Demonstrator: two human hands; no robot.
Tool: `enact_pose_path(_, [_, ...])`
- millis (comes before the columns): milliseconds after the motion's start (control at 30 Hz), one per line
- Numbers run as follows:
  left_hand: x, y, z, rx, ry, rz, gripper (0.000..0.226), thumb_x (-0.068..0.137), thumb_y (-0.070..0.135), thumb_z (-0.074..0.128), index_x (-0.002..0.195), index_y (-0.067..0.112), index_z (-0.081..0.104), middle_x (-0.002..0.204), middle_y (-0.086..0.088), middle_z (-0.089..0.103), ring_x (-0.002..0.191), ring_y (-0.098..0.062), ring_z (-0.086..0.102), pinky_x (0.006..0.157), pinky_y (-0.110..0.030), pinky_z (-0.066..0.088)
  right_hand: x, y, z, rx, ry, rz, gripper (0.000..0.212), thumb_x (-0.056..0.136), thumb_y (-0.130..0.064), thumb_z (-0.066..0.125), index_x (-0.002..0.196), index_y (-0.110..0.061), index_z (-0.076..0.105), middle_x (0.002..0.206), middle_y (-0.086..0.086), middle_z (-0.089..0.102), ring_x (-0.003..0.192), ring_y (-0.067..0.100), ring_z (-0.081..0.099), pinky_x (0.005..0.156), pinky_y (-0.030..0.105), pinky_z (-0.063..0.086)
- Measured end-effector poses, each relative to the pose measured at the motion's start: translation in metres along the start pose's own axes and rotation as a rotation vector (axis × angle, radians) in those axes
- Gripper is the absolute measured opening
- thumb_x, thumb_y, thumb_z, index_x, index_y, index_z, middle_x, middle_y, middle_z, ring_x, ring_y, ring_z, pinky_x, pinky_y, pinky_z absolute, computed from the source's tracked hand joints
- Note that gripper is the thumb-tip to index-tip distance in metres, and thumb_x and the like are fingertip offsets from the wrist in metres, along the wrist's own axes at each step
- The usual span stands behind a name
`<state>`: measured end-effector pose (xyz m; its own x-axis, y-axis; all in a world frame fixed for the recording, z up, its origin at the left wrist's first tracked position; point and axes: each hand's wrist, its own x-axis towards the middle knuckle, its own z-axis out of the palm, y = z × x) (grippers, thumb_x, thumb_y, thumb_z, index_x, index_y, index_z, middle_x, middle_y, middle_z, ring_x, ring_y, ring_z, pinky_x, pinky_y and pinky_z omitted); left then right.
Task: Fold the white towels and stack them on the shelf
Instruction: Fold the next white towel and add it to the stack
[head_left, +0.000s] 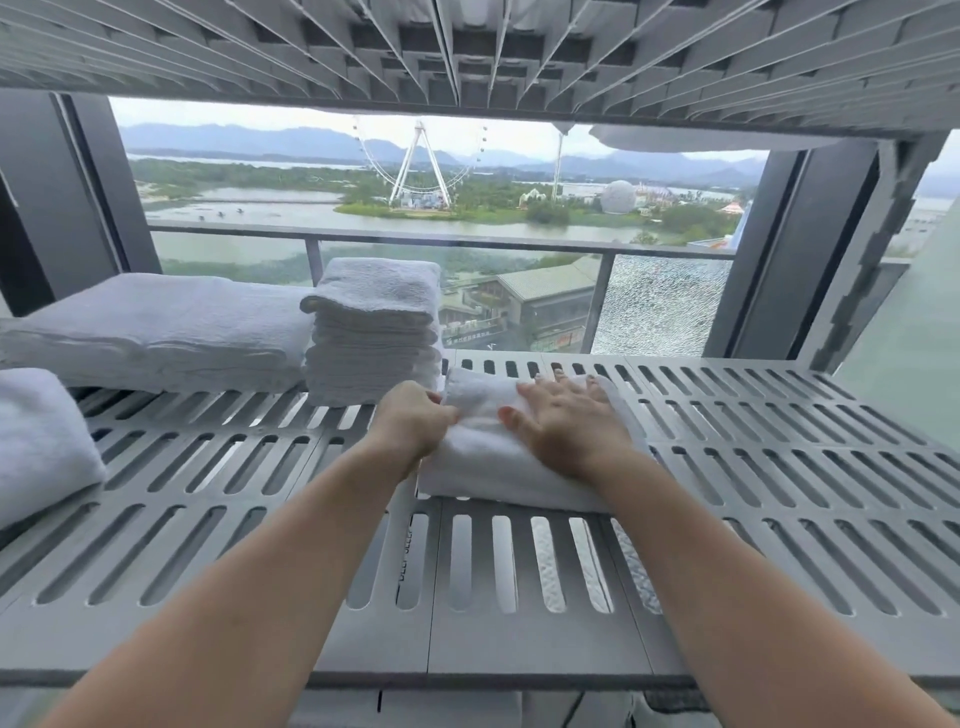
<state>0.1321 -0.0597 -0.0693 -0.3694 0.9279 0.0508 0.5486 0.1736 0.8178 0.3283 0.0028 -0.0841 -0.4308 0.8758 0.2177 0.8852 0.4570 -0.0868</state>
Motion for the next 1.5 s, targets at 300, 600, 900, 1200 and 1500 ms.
enact_pose_path(300, [0.014, 0.046, 0.001, 0.283, -0.006, 0.461, 0.035, 0.095, 0.004, 0.049, 0.115, 0.021, 0.073, 0.119, -0.002, 0.072, 0.112, -0.019, 0.065, 0.095, -0.025, 0.047, -0.002, -0.019, 0.002, -0.122, -0.001, 0.066, 0.095, 0.088, -0.079, 0.014, 0.149, -0.012, 0.041, 0.155, 0.01, 0.042, 0.147, 0.026, 0.031, 0.122, 0.054, 0.01])
enact_pose_path(600, [0.053, 0.041, 0.056, -0.08, -0.331, 0.24, 0.03, 0.106, 0.025, 0.042, 0.116, 0.016, 0.069, 0.123, -0.007, 0.068, 0.122, -0.024, 0.059, 0.112, -0.042, 0.038, -0.047, -0.02, 0.005, -0.058, 0.627, -0.214, 0.022, 0.084, -0.028, 0.066, 0.07, -0.012, 0.063, 0.077, 0.005, 0.062, 0.075, 0.026, 0.061, 0.049, 0.033, 0.05])
enact_pose_path(900, [0.044, 0.028, 0.061, 0.668, -0.245, 0.457, 0.045, 0.105, 0.04, 0.024, 0.144, 0.024, 0.041, 0.138, -0.016, 0.057, 0.124, -0.035, 0.054, 0.104, -0.046, 0.041, -0.046, 0.007, 0.01, -0.177, 0.726, -0.236, 0.022, 0.091, -0.024, 0.058, 0.072, -0.012, 0.06, 0.072, 0.007, 0.059, 0.07, 0.029, 0.058, 0.065, 0.04, 0.049])
enact_pose_path(1200, [0.006, 0.024, 0.022, 0.869, -0.345, 0.387, 0.057, 0.101, 0.062, 0.021, 0.156, 0.049, 0.014, 0.158, -0.017, 0.035, 0.14, -0.037, 0.04, 0.109, -0.051, 0.041, -0.059, 0.011, 0.003, -0.199, 0.594, 0.203, 0.029, 0.085, -0.038, 0.07, 0.065, -0.017, 0.068, 0.053, 0.005, 0.063, 0.048, 0.027, 0.061, 0.051, 0.023, 0.028])
enact_pose_path(1500, [-0.036, 0.029, 0.013, 0.882, -0.344, 0.247, 0.059, 0.104, 0.048, 0.028, 0.159, 0.03, 0.019, 0.162, -0.012, 0.03, 0.147, -0.036, 0.03, 0.118, -0.049, 0.03, -0.094, -0.023, -0.027, 0.086, 0.238, 0.499, 0.059, 0.1, -0.058, 0.025, 0.111, -0.02, 0.07, 0.107, 0.013, 0.07, 0.097, 0.031, 0.067, 0.081, 0.039, 0.052])
